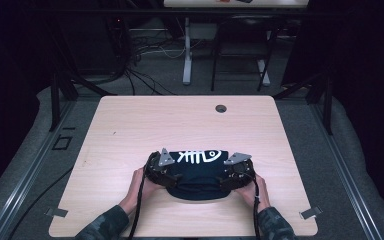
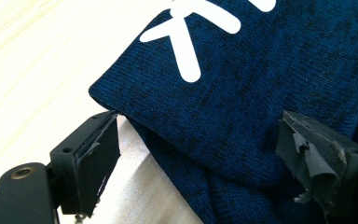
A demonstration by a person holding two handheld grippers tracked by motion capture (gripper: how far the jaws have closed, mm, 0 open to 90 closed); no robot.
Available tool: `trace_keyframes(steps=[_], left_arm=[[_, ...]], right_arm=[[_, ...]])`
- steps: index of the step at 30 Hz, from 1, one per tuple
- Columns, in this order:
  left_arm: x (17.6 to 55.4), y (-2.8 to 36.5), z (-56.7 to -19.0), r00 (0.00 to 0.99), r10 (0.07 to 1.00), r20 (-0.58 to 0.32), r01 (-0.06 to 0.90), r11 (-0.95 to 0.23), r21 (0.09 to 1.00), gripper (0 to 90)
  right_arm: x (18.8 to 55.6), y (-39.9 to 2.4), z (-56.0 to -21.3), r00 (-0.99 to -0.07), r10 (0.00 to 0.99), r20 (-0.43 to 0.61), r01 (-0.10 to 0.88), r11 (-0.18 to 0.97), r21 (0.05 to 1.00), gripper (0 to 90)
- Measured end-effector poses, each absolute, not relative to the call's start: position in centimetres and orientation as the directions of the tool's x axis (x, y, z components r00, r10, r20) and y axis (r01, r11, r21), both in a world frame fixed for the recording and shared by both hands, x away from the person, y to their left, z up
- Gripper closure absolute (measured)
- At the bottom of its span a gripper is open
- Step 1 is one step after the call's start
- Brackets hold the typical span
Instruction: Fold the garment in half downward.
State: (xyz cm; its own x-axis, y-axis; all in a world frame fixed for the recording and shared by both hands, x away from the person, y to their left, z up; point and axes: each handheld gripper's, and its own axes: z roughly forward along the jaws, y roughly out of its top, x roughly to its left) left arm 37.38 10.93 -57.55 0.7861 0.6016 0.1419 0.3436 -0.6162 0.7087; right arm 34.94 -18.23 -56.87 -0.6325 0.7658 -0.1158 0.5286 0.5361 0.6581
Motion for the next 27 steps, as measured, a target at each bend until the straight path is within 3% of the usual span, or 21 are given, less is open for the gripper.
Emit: trace_keyframes(steps=[5,9,19,27], left_arm=[[37.4,11.0,-57.4,0.785,0.605,0.134,0.345,-0.606,0.717,10.3],[37.4,11.7,-56.3,0.785,0.613,0.095,0.349,-0.564,0.749,2.2],[35.5,15.1,-54.4,0.745,0.660,0.098,0.355,-0.516,0.779,0.2],[34.5,18.2,-55.2,0.716,0.694,0.082,0.404,-0.506,0.762,0.0]], right_arm=[[34.9,-18.2,-56.8,-0.629,0.769,-0.120,0.529,0.535,0.659,8.9],[34.4,-18.5,-55.8,-0.625,0.775,-0.095,0.505,0.495,0.708,7.6],[32.4,-20.7,-53.2,-0.608,0.792,-0.056,0.493,0.432,0.755,7.5],[30.3,-24.3,-53.7,-0.544,0.838,-0.032,0.535,0.376,0.757,7.8]])
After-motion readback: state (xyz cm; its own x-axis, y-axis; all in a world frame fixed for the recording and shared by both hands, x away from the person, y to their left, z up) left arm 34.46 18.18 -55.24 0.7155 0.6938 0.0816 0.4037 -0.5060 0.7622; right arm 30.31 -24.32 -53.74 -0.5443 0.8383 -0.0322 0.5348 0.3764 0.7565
